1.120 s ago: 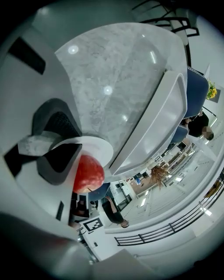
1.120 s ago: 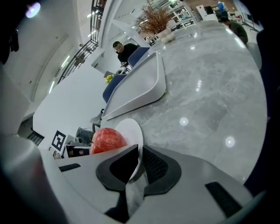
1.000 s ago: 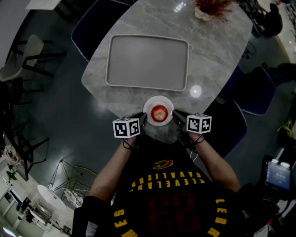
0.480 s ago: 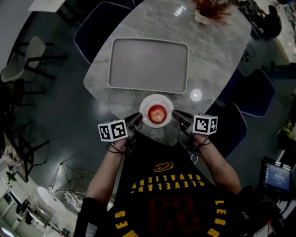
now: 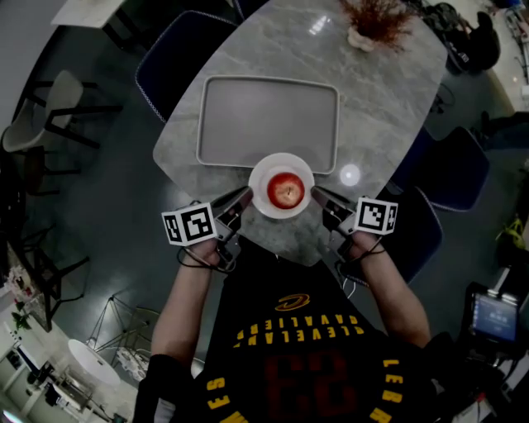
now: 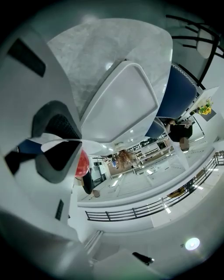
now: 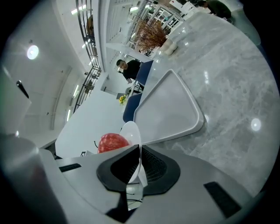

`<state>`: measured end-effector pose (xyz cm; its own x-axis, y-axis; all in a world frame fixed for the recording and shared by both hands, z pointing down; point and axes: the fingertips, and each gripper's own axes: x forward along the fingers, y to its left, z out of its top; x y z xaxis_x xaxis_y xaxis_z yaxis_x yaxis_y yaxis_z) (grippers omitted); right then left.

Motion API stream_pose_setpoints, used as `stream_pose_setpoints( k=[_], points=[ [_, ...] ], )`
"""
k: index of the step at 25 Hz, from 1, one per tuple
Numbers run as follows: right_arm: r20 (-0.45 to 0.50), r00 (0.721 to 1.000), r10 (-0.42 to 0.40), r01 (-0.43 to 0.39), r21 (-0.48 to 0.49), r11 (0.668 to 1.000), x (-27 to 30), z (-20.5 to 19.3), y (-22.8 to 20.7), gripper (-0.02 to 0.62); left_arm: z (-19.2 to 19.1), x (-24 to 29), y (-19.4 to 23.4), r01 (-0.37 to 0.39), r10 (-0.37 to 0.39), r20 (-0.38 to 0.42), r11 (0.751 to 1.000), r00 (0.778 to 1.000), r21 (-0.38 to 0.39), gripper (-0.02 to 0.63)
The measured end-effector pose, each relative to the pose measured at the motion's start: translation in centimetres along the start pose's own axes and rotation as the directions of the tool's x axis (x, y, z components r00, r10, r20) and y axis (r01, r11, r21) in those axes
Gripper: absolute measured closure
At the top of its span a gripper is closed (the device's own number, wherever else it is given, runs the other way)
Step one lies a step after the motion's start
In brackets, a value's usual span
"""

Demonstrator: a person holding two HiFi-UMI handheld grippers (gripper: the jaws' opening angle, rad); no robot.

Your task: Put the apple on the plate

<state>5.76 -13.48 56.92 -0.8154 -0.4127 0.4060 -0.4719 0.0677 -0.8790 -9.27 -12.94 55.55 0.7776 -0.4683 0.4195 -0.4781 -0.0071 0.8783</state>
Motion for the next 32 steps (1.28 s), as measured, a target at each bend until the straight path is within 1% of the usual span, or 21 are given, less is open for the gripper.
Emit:
stream_pose_setpoints(
  k=[3,9,13,17,18,19,21,22,24,27,30,32],
  points=[
    [0.012,1.0,0.022,-0.022,-0.001,1.0,1.0,1.6,1.1,0.568,2.1,0.0,-0.4,0.027,-0.027,0.008,1.0,1.0,-0.013,0.586],
    [0.04,0.999,0.028,-0.028,-0.017,0.999,3.0,5.1,2.2,0.568,6.6,0.6,-0.7,0.062,-0.061,0.013,0.998,0.998,-0.012,0.586],
    [0.057,0.998,0.028,-0.027,-0.021,0.999,4.2,7.8,1.8,0.568,9.4,2.3,-0.3,0.067,-0.066,0.007,0.998,0.998,-0.012,0.586],
    [0.071,0.997,0.034,-0.032,-0.027,0.999,5.6,9.7,1.1,0.568,11.2,3.9,0.8,0.069,-0.07,-0.008,0.997,0.998,-0.025,0.586],
    [0.074,0.997,0.016,-0.016,-0.008,1.0,5.9,10.0,0.7,0.568,11.6,4.3,1.2,0.067,-0.068,-0.012,0.997,0.998,-0.03,0.586],
    [0.074,0.997,-0.028,0.025,0.036,0.999,6.0,9.9,-0.1,0.568,11.9,4.6,1.7,0.063,-0.064,-0.017,0.997,0.998,-0.035,0.586],
    [0.064,0.989,-0.131,0.122,0.135,0.983,6.3,9.6,-2.1,0.568,12.6,5.3,2.9,0.052,-0.053,-0.029,0.998,0.998,-0.044,0.586],
    [0.063,0.988,-0.142,0.132,0.148,0.98,6.9,9.7,-2.8,0.568,12.9,5.7,3.7,0.047,-0.048,-0.034,0.998,0.998,-0.049,0.586],
    [0.067,0.991,-0.116,0.106,0.134,0.985,8.3,10.5,-3.5,0.568,13.7,6.6,5.0,0.038,-0.041,-0.042,0.998,0.998,-0.056,0.586],
    [0.066,0.99,-0.124,0.114,0.136,0.984,9.9,11.4,-4.1,0.568,15.0,7.3,6.4,0.029,-0.032,-0.053,0.998,0.998,-0.064,0.586],
    [0.064,0.987,-0.148,0.137,0.156,0.978,10.6,11.7,-4.8,0.568,15.6,7.9,7.5,0.015,-0.02,-0.065,0.997,0.998,-0.078,0.586],
    [0.065,0.988,-0.141,0.13,0.151,0.98,10.9,12.0,-5.2,0.568,15.7,8.4,7.8,0.006,-0.012,-0.074,0.996,0.997,-0.085,0.586]
  ],
)
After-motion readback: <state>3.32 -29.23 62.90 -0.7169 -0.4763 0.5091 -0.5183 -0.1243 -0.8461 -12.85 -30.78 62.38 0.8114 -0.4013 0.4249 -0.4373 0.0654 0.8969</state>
